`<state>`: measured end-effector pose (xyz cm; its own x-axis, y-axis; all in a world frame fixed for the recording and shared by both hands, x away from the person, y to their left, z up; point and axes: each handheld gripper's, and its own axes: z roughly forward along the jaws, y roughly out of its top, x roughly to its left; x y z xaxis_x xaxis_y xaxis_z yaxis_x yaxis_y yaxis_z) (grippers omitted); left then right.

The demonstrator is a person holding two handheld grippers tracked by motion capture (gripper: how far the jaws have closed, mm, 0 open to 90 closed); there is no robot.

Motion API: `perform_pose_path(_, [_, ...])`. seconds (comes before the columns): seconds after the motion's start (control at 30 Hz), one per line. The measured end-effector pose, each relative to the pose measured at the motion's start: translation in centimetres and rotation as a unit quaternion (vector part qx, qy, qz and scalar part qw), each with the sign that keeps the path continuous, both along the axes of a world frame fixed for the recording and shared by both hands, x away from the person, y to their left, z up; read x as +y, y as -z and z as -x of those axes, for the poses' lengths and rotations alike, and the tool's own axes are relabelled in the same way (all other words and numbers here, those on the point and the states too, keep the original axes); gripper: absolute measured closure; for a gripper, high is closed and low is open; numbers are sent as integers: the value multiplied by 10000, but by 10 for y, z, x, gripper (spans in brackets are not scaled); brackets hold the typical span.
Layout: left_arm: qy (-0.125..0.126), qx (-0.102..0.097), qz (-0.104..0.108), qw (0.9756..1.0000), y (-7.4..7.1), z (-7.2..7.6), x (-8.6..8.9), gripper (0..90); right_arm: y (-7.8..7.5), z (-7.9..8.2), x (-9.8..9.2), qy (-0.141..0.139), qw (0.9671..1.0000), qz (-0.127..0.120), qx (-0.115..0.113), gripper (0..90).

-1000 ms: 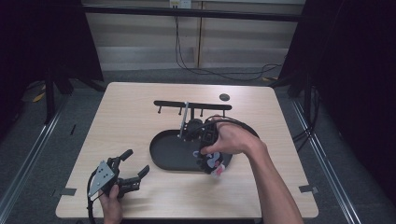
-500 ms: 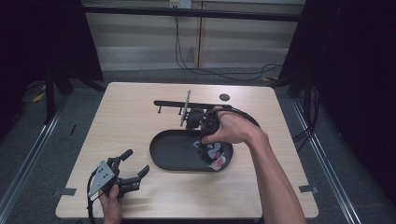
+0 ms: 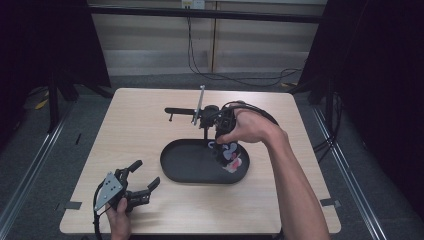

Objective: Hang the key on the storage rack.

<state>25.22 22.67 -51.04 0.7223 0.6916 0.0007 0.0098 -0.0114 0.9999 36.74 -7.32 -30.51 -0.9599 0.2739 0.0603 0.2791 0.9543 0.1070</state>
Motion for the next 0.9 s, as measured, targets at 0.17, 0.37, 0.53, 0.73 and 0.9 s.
perform_pose_path(0.17, [4, 8, -14, 10000, 0, 0, 0, 154, -2, -10, -2, 64, 9999, -26, 99, 873])
perform_pose_path(0.37, [14, 11, 35, 10000, 0, 0, -1, 154, 0, -20, -1, 148, 9997, 85, 145, 873])
perform_pose_path(0.53, [-8, 32, 45, 10000, 0, 1, -1, 154, 1, -22, 0, 125, 9998, 135, 106, 873])
perform_pose_path(0.73, [-6, 22, 57, 10000, 0, 1, -1, 154, -5, -30, -8, 278, 9995, 147, 104, 874])
perform_pose_path(0.9, [-12, 4, 72, 10000, 0, 1, -1, 154, -5, -38, -15, 406, 9991, 27, 71, 874])
